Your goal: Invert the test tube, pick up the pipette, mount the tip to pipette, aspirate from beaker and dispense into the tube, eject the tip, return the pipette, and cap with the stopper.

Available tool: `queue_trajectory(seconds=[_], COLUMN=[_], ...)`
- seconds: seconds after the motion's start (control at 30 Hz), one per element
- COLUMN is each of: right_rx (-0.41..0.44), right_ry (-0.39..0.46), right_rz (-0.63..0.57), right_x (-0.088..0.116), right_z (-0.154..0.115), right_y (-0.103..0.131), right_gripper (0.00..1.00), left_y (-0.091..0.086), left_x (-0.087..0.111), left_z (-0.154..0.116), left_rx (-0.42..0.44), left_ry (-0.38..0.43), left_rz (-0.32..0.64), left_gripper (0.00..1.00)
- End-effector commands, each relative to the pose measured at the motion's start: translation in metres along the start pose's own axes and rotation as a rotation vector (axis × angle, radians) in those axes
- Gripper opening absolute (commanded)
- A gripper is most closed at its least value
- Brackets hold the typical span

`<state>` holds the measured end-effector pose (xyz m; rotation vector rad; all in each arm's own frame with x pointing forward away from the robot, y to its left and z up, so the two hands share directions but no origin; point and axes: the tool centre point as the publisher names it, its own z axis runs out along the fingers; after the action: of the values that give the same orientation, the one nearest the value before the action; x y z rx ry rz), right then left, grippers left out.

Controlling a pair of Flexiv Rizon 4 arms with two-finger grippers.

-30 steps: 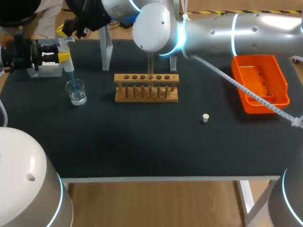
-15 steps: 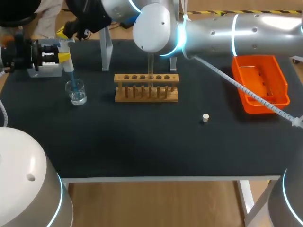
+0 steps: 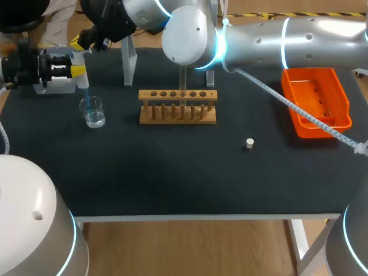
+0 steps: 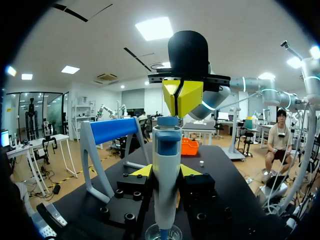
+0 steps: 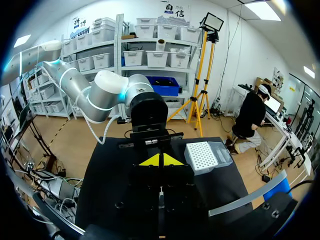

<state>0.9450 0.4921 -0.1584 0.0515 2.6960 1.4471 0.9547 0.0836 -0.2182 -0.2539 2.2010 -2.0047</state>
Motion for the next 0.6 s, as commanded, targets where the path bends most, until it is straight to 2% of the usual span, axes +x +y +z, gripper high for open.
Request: queue_trajectory(seconds=[0.03,0.37,0.6], right_rx=[0.007,-0.052,-0.064], right_ry=[0.002,-0.02,-0.033], right_rz=[0.001,-0.035,-0.11], right_x=[0.001,-0.009,-0.015], right_z=[0.004,-0.025,-0.072], right_y=[-0.005,0.025,0.032], right_gripper=[0.0,0.0,0.0], left_y=[-0.006,-0.006,-0.006], left_x=[-0.001,-0.001,-0.001], left_z=[0.0,0.0,0.0], left_rx=[0.003,0.003,0.003], left_ry=[-0.003,-0.003,-0.003], left_rz=[0.001,0.001,0.001], left_gripper=[0.0,0.0,0.0])
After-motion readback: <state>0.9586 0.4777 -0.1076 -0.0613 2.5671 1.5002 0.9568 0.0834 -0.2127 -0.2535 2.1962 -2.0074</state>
